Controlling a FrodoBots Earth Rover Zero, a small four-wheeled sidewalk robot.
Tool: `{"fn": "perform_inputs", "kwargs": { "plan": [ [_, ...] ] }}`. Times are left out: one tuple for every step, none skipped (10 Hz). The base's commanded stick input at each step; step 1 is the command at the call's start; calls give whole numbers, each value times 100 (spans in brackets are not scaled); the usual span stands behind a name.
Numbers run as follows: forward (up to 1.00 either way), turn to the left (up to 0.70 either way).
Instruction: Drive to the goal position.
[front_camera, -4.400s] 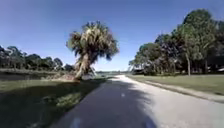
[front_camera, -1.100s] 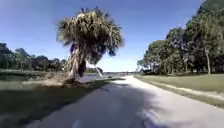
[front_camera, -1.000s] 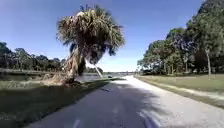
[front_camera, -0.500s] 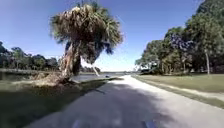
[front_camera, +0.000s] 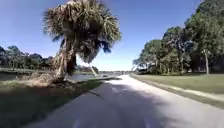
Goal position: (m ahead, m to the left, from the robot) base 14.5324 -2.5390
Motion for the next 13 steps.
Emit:
{"fn": "perform_inputs", "kwargs": {
  "plan": [
    [70,0],
    [70,0],
    [70,0],
    [70,0],
    [70,0],
    [70,0],
    [70,0],
    [70,0],
    [70,0],
    [70,0],
    [70,0],
    [70,0],
    [70,0]
  ]
}}
